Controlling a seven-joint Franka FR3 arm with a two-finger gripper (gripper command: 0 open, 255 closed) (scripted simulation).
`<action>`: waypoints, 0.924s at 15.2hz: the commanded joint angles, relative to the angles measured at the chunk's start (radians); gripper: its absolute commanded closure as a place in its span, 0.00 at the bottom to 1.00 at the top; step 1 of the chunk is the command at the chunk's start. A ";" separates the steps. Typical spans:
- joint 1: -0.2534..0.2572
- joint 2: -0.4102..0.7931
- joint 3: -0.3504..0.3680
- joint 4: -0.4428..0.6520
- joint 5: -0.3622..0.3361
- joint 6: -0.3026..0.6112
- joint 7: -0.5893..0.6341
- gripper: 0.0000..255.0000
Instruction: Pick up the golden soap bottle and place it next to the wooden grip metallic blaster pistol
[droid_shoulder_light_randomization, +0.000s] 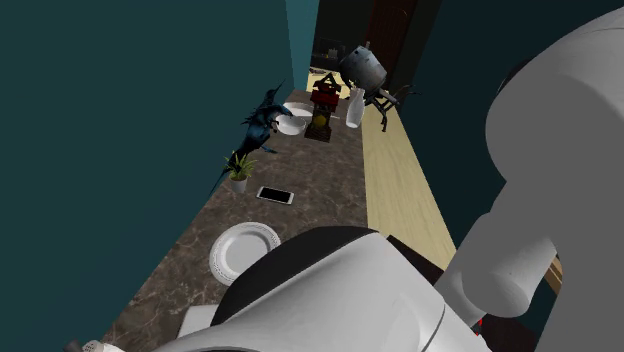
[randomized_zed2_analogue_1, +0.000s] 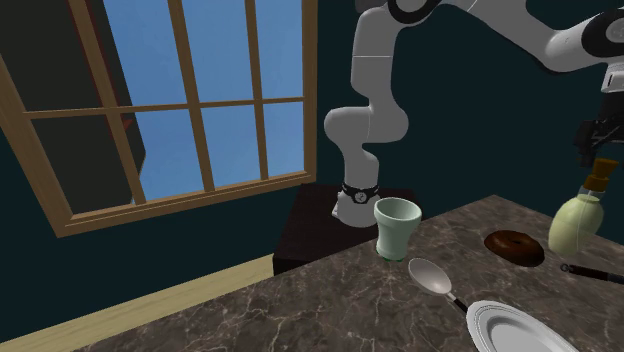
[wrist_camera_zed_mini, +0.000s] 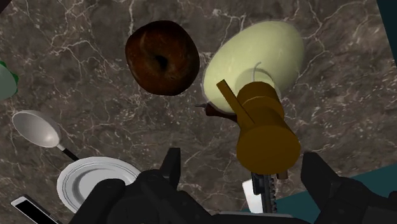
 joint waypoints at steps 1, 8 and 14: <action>0.000 0.000 0.000 0.000 0.000 0.000 0.000 0.00; -0.014 -0.088 0.010 0.087 0.102 -0.102 -0.071 0.00; -0.014 -0.088 0.009 0.087 0.102 -0.102 -0.071 0.00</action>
